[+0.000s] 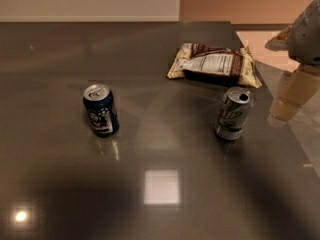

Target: Move 7up can near pepsi can

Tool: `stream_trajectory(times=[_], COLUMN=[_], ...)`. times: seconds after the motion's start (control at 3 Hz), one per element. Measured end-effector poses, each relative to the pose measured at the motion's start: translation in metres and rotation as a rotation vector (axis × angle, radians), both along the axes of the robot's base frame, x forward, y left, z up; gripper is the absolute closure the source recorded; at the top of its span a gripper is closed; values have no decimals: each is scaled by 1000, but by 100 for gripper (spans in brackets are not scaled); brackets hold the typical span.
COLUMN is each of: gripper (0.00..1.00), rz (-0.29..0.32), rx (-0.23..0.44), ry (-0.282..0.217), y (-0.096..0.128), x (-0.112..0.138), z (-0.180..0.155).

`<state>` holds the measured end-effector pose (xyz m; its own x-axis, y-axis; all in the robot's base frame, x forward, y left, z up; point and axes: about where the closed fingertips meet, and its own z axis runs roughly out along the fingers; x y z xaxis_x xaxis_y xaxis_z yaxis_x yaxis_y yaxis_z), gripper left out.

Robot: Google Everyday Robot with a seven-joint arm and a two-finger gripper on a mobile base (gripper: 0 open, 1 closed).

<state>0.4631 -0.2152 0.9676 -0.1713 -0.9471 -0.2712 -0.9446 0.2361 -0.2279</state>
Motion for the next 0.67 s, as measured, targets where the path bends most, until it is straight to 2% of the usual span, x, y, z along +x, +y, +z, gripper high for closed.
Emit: stream_trajectory(times=[0.33, 0.67], gripper=[0, 0], rz=[25, 55], rx=[75, 134], ry=[15, 55], y=[3, 7], x=[15, 15], z=[-10, -21])
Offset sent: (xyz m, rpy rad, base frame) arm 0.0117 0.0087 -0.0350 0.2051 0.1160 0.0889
